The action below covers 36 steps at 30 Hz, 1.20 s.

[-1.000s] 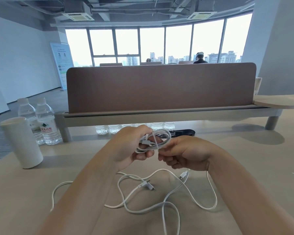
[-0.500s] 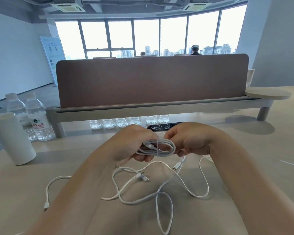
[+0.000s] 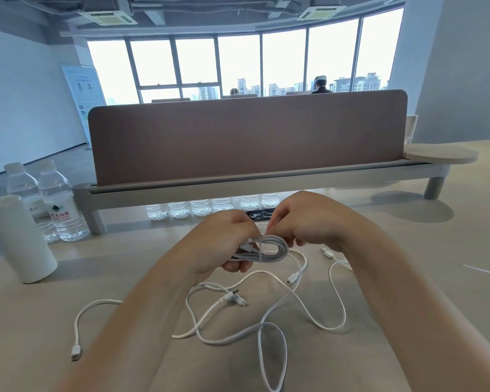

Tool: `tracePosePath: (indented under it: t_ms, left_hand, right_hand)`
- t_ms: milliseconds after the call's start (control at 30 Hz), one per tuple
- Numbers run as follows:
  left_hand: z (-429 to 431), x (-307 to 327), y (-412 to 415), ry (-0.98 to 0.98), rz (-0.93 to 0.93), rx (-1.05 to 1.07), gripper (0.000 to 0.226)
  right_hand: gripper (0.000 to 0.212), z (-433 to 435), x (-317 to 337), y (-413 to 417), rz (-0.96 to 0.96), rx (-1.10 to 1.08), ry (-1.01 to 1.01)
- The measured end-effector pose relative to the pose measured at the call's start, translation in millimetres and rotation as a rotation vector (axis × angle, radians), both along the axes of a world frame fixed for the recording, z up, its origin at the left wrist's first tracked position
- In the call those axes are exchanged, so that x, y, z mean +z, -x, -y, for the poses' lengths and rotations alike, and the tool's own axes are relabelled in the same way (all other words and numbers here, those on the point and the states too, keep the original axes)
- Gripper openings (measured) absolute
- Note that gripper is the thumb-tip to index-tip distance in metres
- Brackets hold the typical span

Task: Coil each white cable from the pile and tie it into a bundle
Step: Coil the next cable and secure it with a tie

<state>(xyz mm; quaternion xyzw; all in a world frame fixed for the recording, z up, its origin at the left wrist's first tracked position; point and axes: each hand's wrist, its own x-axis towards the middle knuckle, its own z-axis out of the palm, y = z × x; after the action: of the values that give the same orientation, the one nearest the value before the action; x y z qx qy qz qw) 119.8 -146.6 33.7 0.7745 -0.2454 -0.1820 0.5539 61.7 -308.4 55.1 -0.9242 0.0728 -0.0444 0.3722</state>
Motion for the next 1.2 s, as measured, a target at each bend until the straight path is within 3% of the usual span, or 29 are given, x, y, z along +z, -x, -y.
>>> tracePosePath:
  t_ms: [367,633,867,1200]
  left_hand:
    - [-4,-4,-7,0.020,-0.114,-0.016,0.011]
    - [-10,-3,-12,0.050,-0.160,-0.001,0.009]
    - [-11,0,-11,0.067,-0.140,-0.034,0.007]
    - [-17,7,-19,0.305,-0.171,0.182,0.024]
  right_hand:
    - [0.017,-13,-2,-6,0.158,0.078,0.156]
    - [0.022,-19,-4,-9,0.281,0.068,0.110]
    - [0.010,-22,-10,-13,0.341,0.073,0.073]
    - [0.015,-17,-8,-11,0.487,-0.039,0.000]
